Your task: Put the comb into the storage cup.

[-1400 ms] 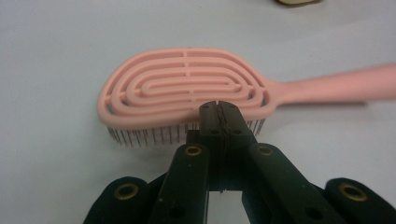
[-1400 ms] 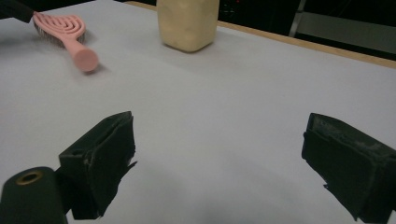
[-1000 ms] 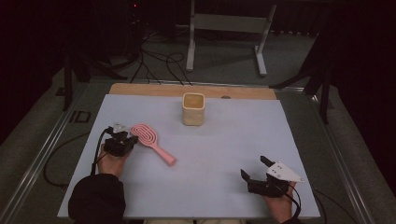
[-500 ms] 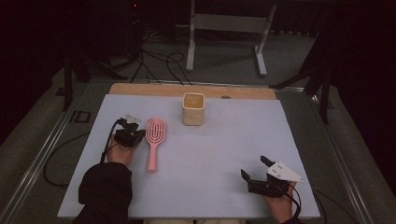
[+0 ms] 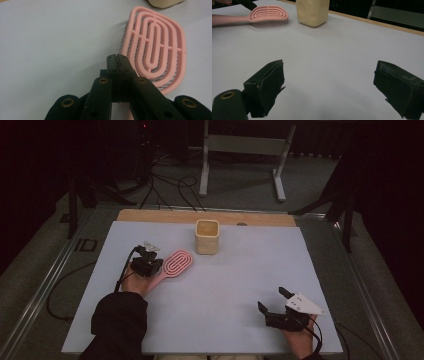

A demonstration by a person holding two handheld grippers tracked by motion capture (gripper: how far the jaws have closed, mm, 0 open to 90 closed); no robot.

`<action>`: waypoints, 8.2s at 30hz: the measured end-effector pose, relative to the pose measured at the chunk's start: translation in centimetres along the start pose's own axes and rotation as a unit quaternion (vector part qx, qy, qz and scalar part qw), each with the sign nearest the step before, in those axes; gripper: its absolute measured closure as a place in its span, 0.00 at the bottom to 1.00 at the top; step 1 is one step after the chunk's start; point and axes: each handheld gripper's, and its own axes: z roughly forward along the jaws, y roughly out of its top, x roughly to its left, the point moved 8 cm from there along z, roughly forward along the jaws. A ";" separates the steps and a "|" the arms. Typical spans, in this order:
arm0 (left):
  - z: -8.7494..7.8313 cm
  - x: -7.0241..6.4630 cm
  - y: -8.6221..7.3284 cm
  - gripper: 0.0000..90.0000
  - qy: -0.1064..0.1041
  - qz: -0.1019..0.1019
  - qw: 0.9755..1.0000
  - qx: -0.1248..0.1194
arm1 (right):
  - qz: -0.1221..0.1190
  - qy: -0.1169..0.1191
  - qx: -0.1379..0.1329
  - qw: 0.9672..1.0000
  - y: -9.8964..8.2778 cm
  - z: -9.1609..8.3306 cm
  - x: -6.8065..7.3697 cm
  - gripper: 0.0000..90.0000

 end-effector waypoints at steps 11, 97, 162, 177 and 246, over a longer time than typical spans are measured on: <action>-0.4 0.0 0.1 0.96 -0.004 0.010 1.000 -0.018 | 0.000 0.000 -0.001 1.000 0.0 0.0 0.0 0.10; -10.0 0.8 -6.9 0.00 -0.022 0.024 0.992 -0.122 | 0.019 0.024 -0.021 0.999 0.2 0.5 0.3 0.10; -1.9 0.4 -1.5 0.03 -0.010 0.106 0.994 0.036 | 0.023 0.022 -0.019 0.999 0.0 0.5 0.0 0.10; -0.5 -0.7 -2.1 0.06 -0.033 0.123 0.987 0.097 | 0.022 0.022 -0.017 0.999 0.0 0.5 0.0 0.10; -0.2 -1.1 -1.3 0.78 -0.056 0.119 0.977 0.166 | 0.023 0.022 -0.014 0.999 -0.2 0.6 -0.1 0.10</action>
